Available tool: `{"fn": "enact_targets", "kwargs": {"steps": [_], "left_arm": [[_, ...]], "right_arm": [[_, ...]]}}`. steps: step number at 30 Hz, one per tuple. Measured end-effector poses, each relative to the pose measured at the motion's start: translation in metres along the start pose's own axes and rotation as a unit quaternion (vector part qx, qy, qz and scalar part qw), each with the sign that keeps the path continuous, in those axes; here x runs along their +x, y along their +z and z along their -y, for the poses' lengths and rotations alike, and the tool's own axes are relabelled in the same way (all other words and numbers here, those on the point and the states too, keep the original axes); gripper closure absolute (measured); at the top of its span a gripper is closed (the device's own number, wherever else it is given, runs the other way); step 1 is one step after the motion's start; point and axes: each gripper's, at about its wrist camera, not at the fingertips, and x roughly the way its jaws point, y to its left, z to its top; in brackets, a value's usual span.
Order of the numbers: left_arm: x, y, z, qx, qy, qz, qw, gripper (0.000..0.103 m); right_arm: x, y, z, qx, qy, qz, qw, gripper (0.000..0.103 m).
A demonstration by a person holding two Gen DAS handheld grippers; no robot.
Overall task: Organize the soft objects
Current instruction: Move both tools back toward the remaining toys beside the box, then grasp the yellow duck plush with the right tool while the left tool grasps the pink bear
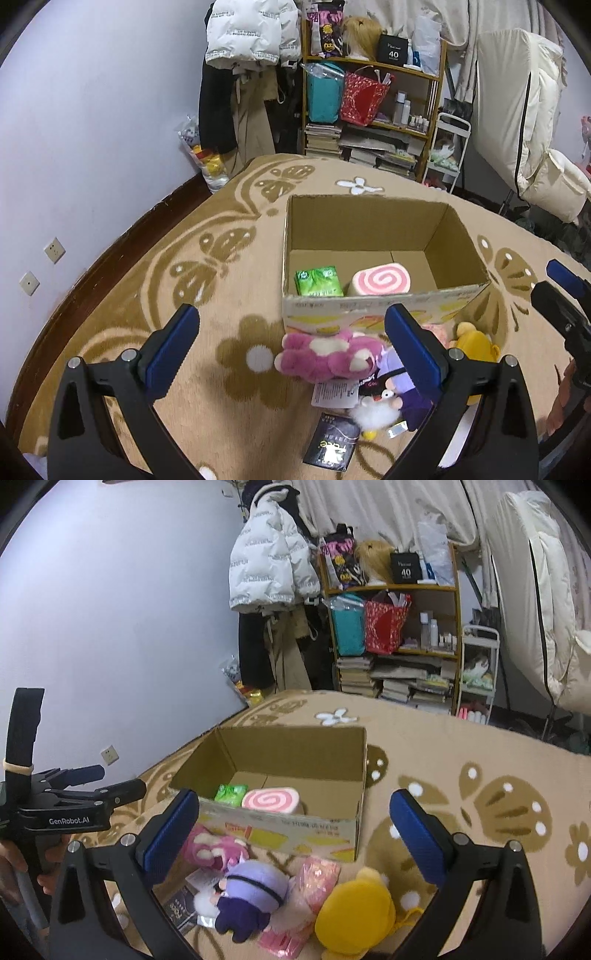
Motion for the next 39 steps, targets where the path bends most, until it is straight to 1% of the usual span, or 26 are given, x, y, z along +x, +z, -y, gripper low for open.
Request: {"fn": "enact_targets", "kwargs": {"steps": [6, 10, 12, 17, 22, 30, 39], "left_arm": [[0.009, -0.008, 0.006, 0.010, 0.004, -0.016, 0.9998, 0.003], [0.018, -0.013, 0.012, 0.031, 0.020, -0.027, 0.9990, 0.003], [0.024, -0.016, 0.015, 0.040, 0.024, -0.035, 0.9983, 0.003], [0.039, -0.023, 0.016, 0.042, 0.024, -0.055, 0.9973, 0.003], [0.053, -0.027, 0.017, 0.035, 0.019, -0.076, 0.9963, 0.003], [0.075, -0.035, 0.017, 0.011, 0.013, -0.102, 0.9946, 0.003], [0.094, -0.043, 0.018, -0.002, 0.010, -0.123, 0.9923, 0.003]], "right_arm": [[0.010, -0.018, 0.000, 0.005, -0.004, -0.030, 1.000, 0.000], [0.020, -0.029, 0.001, 0.013, -0.007, -0.053, 0.999, 0.000], [0.024, -0.033, 0.003, 0.016, -0.009, -0.056, 0.998, 0.000], [0.035, -0.046, 0.008, 0.034, -0.012, -0.075, 0.997, 0.000], [0.047, -0.053, 0.014, 0.047, -0.017, -0.102, 0.994, 0.000], [0.063, -0.064, 0.024, 0.070, -0.028, -0.130, 0.989, 0.000], [0.080, -0.080, 0.044, 0.115, -0.051, -0.182, 0.975, 0.000]]}}
